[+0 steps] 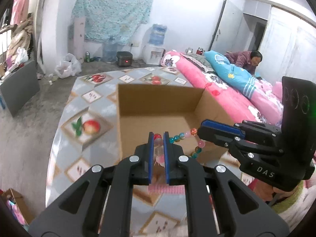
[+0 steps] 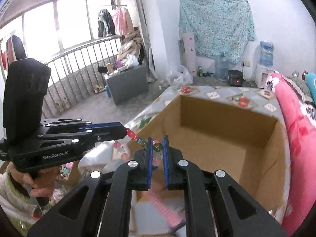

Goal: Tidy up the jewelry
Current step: 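Lower the bracelet into the box and open the left gripper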

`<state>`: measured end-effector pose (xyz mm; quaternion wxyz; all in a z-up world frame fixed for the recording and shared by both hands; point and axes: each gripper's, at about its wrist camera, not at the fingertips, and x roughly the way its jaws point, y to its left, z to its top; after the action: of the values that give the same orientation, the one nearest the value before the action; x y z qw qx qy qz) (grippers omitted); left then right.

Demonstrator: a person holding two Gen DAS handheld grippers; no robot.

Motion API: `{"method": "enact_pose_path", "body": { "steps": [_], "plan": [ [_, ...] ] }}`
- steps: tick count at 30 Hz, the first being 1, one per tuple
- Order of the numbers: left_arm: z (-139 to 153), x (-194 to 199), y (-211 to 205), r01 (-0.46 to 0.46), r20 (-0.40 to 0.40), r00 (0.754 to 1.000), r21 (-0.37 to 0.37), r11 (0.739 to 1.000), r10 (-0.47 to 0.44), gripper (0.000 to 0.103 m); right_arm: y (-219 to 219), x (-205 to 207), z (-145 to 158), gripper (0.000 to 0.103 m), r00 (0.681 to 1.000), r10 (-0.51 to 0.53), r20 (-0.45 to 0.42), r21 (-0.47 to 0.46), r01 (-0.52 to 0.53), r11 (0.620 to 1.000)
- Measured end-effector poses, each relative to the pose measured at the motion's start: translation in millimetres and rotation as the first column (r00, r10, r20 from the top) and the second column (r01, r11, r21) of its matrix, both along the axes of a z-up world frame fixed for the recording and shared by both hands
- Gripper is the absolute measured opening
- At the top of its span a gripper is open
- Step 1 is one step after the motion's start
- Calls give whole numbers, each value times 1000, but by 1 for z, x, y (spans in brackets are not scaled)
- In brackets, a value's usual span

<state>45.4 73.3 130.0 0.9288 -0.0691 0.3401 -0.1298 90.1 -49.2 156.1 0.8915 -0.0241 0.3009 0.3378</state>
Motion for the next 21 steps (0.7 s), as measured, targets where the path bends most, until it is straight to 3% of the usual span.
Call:
{"method": "enact_pose_path", "body": {
  "steps": [1, 4, 9, 12, 15, 16, 18, 20, 21],
  "plan": [
    [3, 21, -3, 13, -25, 1000, 10, 1000, -12, 8, -1, 13, 2, 10, 1000, -4, -10, 1, 4, 1000],
    [2, 69, -15, 65, -104, 993, 30, 997, -62, 8, -11, 79, -7, 10, 987, -24, -160, 29, 29, 999],
    [-34, 155, -35, 66, -262, 965, 177, 982, -18, 8, -14, 165, -40, 10, 939, -68, -337, -11, 68, 998],
    [-57, 190, -47, 91, -317, 949, 245, 965, -10, 8, -5, 210, -71, 10, 892, -80, -444, -49, 65, 997],
    [-78, 214, -57, 127, -404, 915, 280, 952, -3, 9, 5, 241, -98, 10, 854, -94, -512, -90, 55, 994],
    [-82, 217, -58, 128, -417, 909, 293, 947, 6, 11, 6, 247, -105, 11, 843, -95, -529, -95, 52, 994],
    [-83, 221, -59, 121, -422, 906, 313, 942, 24, 32, 10, 255, -116, 11, 820, -86, -566, -90, 42, 995],
    [-79, 220, -57, 103, -397, 917, 301, 948, 27, 43, 11, 258, -119, 11, 814, -78, -575, -82, 37, 996],
    [-77, 219, -57, 100, -385, 922, 298, 949, 24, 43, 12, 258, -119, 11, 818, -70, -570, -77, 31, 997]
  ]
}}
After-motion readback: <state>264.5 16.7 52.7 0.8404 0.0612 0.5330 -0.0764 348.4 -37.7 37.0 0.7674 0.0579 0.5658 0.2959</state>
